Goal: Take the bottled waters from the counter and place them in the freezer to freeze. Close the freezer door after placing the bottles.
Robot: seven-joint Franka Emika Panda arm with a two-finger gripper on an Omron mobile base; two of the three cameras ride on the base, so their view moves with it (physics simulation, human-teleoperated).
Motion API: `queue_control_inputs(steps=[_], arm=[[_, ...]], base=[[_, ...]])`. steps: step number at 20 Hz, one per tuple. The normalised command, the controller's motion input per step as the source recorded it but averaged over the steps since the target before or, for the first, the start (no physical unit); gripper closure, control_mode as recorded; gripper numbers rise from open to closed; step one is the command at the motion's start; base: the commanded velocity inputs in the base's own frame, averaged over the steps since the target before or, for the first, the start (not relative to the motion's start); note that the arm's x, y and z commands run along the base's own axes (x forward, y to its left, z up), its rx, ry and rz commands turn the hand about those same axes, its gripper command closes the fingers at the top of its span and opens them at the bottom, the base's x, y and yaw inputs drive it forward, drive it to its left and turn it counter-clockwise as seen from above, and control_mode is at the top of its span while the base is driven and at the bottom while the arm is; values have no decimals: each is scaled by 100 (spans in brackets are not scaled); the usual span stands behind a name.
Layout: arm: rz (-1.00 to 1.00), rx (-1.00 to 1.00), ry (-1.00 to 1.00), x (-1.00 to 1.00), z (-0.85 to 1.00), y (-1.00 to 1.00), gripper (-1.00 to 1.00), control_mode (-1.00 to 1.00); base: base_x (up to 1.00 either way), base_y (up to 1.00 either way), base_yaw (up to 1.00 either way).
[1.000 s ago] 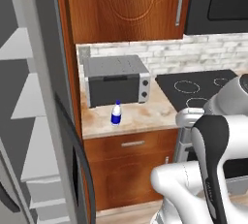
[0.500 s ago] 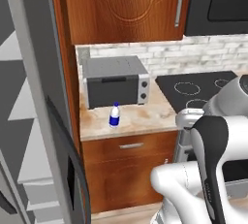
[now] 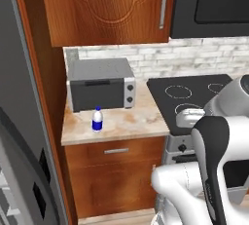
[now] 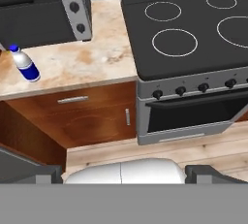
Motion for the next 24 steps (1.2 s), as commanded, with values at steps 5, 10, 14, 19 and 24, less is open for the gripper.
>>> queue_control_inputs(steps=[5, 10, 14, 19, 24], arm=[[0, 0, 0, 0, 0, 0, -100, 100], [0, 0, 0, 0, 0, 0, -100, 100], [0, 0, 0, 0, 0, 0, -100, 100], [0, 0, 0, 0, 0, 0, -100, 100], [0, 0, 0, 0, 0, 0, -100, 100]], base=[[21, -42, 3], [33, -2, 2], [25, 0, 6], [32, 0, 5], [31, 0, 4]])
